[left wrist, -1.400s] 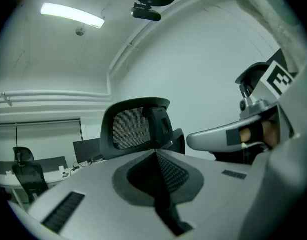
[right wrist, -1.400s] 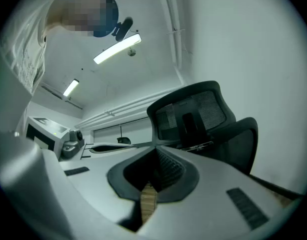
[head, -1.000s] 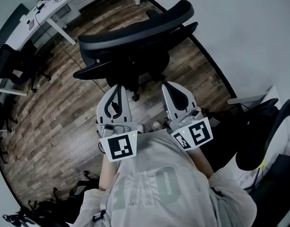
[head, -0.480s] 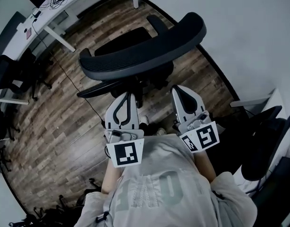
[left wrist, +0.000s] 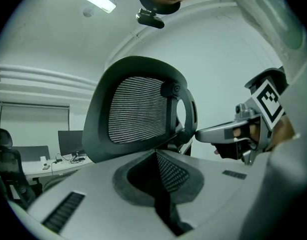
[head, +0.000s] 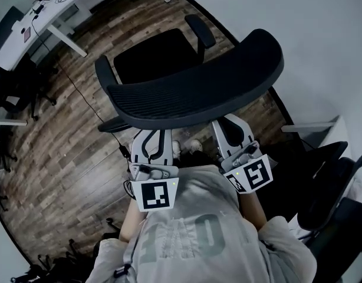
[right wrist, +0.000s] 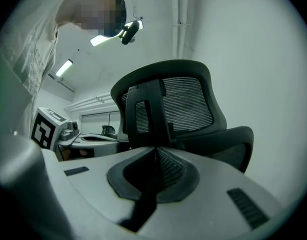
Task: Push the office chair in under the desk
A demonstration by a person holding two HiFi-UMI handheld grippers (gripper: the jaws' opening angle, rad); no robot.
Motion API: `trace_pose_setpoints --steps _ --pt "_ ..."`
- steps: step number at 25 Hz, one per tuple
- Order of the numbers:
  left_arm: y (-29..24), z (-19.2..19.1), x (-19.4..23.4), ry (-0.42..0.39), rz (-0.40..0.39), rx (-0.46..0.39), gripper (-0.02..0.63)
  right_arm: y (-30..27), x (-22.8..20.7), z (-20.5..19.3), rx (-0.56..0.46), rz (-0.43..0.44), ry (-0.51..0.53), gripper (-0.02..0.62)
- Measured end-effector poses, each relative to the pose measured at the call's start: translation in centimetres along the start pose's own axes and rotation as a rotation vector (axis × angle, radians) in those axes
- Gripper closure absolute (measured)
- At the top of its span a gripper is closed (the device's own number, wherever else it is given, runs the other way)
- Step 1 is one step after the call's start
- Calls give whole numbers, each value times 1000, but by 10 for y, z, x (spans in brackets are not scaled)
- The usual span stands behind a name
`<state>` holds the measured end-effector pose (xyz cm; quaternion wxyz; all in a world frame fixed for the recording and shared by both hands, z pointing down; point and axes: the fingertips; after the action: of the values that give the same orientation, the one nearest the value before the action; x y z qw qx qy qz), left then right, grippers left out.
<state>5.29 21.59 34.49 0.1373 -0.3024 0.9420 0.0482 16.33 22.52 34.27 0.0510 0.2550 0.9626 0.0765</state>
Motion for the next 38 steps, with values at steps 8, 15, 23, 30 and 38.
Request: trace_pose_setpoints --steps 8,15,23,30,38 --pt "0 5 -3 3 28 29 589 3 -3 12 37 135 23 574" --pt "3 21 17 -96 -18 156 488 4 -9 36 151 286 142 416" --pt "8 0 33 -499 -172 508 443 -19 -42 26 418 445 609 410" --pt "1 -18 26 -632 -236 639 449 -26 -50 -11 549 565 911 410" --pt "-5 -23 29 -628 -237 674 454 -38 -56 -10 564 511 1128 490"
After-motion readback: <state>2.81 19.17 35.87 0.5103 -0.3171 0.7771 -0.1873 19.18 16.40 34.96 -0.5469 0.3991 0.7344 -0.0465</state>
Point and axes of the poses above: the fingertips, and each gripper's own axes: y backward along the fingers, x to its left, z out of its top, and after that the axes turned 7 degrees about -x, right-handed
